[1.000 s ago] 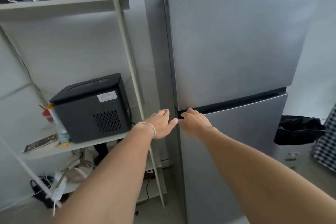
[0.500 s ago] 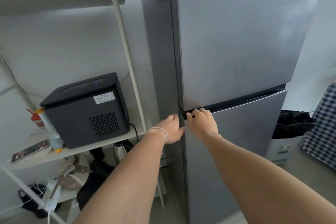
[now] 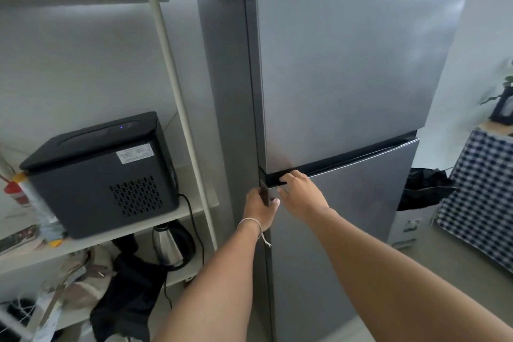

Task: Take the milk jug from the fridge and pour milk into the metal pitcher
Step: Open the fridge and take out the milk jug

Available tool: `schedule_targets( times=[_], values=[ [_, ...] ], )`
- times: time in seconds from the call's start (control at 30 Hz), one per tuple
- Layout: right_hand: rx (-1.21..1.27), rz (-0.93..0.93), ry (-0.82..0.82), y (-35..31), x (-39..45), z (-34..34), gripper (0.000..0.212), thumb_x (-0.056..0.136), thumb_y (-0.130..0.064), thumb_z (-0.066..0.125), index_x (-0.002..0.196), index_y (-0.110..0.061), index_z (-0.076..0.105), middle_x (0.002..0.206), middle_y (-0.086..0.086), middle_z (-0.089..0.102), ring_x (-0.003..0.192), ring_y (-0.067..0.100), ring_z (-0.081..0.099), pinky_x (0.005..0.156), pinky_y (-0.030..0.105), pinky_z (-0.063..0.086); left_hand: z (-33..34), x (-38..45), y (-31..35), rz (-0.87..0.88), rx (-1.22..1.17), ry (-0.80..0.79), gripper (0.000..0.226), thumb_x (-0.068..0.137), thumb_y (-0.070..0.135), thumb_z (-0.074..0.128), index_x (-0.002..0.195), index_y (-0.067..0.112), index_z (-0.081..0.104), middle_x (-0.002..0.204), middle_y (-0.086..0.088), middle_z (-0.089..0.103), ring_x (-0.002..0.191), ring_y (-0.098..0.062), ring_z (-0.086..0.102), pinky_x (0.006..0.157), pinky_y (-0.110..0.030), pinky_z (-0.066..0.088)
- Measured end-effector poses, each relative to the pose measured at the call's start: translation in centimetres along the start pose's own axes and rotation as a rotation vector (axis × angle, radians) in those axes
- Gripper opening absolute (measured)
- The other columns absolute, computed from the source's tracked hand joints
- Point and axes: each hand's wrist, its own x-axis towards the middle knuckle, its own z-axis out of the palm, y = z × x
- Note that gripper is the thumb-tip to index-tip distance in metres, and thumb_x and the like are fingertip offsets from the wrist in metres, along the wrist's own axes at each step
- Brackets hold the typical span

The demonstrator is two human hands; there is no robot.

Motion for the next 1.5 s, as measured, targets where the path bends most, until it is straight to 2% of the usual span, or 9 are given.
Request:
schedule_targets(
  times=[0.2, 0.37, 0.47, 0.6, 0.73, 1.03, 1.2, 1.4, 1.5],
  values=[
    [-0.028, -0.019, -0.042, -0.2, -0.2, -0.7, 0.036, 0.102, -0.027, 0.051, 0.133, -0.01, 0.058, 0.13, 0.007, 0.055, 0.12, 0.028, 0.055, 0.094, 0.043, 0.051, -1.4, -2.5, 0.5, 0.083, -0.048, -0.088, 0.037, 0.092, 0.031, 0.065, 0.12, 0.013, 0.048, 0.121, -0.012, 0.056, 0.104, -0.025, 0.058, 0.091, -0.033, 0.045],
    [0.026, -0.061, 0.049, 1.4, -3.1, -2.0, 0.023, 0.099, -0.024, 0.055, 0.115, -0.01, 0.065, 0.112, -0.001, 0.056, 0.115, 0.02, 0.05, 0.091, 0.027, 0.04, -0.7, -6.2, -0.2, 0.175, -0.092, -0.157, 0.048, 0.091, 0.037, 0.068, 0.127, 0.018, 0.041, 0.124, -0.005, 0.051, 0.107, -0.016, 0.057, 0.099, -0.031, 0.047],
    [0.074, -0.018, 0.066, 1.8, -5.6, -3.3, 0.013, 0.098, -0.027, 0.058, 0.095, -0.017, 0.066, 0.099, -0.008, 0.055, 0.102, 0.016, 0.053, 0.083, 0.028, 0.04, 0.9, -9.5, -0.2, 0.229, -0.104, -0.102, 0.051, 0.09, 0.04, 0.069, 0.127, 0.017, 0.041, 0.123, -0.005, 0.046, 0.109, -0.018, 0.056, 0.101, -0.035, 0.049],
    [0.051, 0.055, 0.185, 1.9, -8.5, -4.4, 0.037, 0.098, -0.038, 0.056, 0.069, -0.016, 0.056, 0.08, -0.007, 0.056, 0.082, 0.016, 0.054, 0.068, 0.03, 0.043, 3.7, -13.8, -0.1, 0.301, -0.201, 0.01, 0.048, 0.087, 0.038, 0.074, 0.12, 0.013, 0.051, 0.115, 0.0, 0.048, 0.103, -0.02, 0.06, 0.093, -0.031, 0.055],
    [0.014, 0.091, 0.269, 2.5, -11.6, -6.5, 0.056, 0.093, -0.051, 0.057, 0.053, -0.018, 0.04, 0.061, -0.006, 0.047, 0.062, 0.012, 0.045, 0.058, 0.035, 0.041, 6.3, -17.5, 0.4, 0.291, -0.281, 0.109, 0.066, 0.073, 0.069, 0.072, 0.112, 0.018, 0.058, 0.109, 0.001, 0.059, 0.098, -0.019, 0.064, 0.088, -0.039, 0.058],
    [-0.152, 0.132, 0.351, 6.9, -21.9, -12.2, 0.057, 0.092, -0.052, 0.059, 0.057, -0.015, 0.033, 0.059, -0.001, 0.039, 0.051, 0.015, 0.034, 0.053, 0.033, 0.034, 13.1, -29.1, 5.4, 0.222, -0.346, 0.109, 0.064, 0.068, 0.056, 0.083, 0.111, 0.013, 0.065, 0.107, -0.003, 0.066, 0.096, -0.016, 0.062, 0.089, -0.03, 0.054],
    [-0.081, 0.282, 0.449, 10.2, -28.1, -16.1, 0.044, 0.09, -0.047, 0.066, 0.071, -0.014, 0.043, 0.062, -0.002, 0.048, 0.054, 0.014, 0.041, 0.052, 0.029, 0.035, 16.0, -35.1, 8.9, 0.284, -0.249, -0.1, 0.048, 0.085, 0.032, 0.076, 0.126, 0.012, 0.063, 0.113, -0.002, 0.062, 0.097, -0.007, 0.053, 0.085, -0.006, 0.027],
    [0.039, 0.524, 0.607, 14.5, -32.9, -19.1, 0.029, 0.097, -0.037, 0.06, 0.112, -0.012, 0.059, 0.092, 0.003, 0.063, 0.082, 0.022, 0.059, 0.073, 0.032, 0.044, 18.0, -38.2, 9.7, 0.376, -0.1, -0.401, 0.05, 0.088, 0.031, 0.069, 0.132, 0.011, 0.061, 0.126, -0.004, 0.063, 0.119, -0.017, 0.058, 0.09, -0.013, 0.032],
    [0.072, 0.633, 0.65, 16.8, -34.0, -20.6, 0.031, 0.101, -0.034, 0.055, 0.123, -0.012, 0.058, 0.105, 0.009, 0.067, 0.091, 0.025, 0.06, 0.079, 0.036, 0.049, 18.7, -38.2, 8.6, 0.37, -0.064, -0.453, 0.05, 0.082, 0.034, 0.067, 0.126, 0.012, 0.064, 0.121, -0.008, 0.066, 0.115, -0.024, 0.062, 0.102, -0.034, 0.047]
  ],
)
